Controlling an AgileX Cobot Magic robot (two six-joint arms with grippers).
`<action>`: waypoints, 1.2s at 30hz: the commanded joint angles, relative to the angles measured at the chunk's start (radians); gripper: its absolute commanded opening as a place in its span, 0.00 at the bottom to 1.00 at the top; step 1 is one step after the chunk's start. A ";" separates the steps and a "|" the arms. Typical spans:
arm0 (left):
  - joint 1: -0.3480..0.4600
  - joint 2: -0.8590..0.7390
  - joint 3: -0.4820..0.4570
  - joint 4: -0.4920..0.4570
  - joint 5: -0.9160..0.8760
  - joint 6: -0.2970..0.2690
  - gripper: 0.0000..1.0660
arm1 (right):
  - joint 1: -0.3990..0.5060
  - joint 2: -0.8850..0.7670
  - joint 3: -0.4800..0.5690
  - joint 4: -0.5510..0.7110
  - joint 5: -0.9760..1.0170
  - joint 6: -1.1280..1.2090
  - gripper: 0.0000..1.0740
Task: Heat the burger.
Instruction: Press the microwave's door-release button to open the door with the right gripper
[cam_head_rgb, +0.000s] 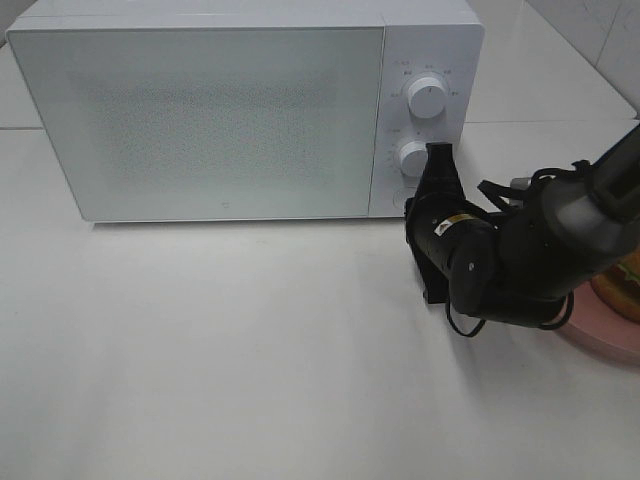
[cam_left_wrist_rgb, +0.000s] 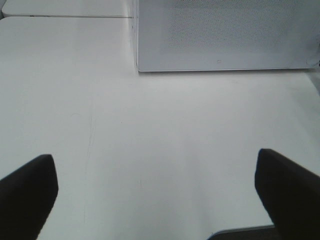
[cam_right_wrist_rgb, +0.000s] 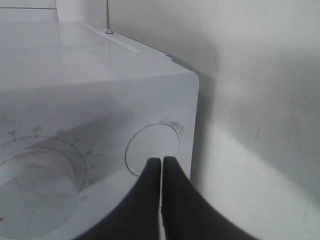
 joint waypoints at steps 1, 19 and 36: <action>-0.003 -0.001 0.003 -0.004 -0.014 -0.007 0.94 | -0.003 0.010 -0.034 -0.011 0.011 -0.002 0.00; -0.003 -0.001 0.003 -0.004 -0.014 -0.006 0.94 | -0.037 0.079 -0.115 0.023 -0.006 -0.043 0.00; -0.003 -0.001 0.003 -0.004 -0.014 -0.006 0.94 | -0.041 0.079 -0.210 0.082 -0.181 -0.087 0.00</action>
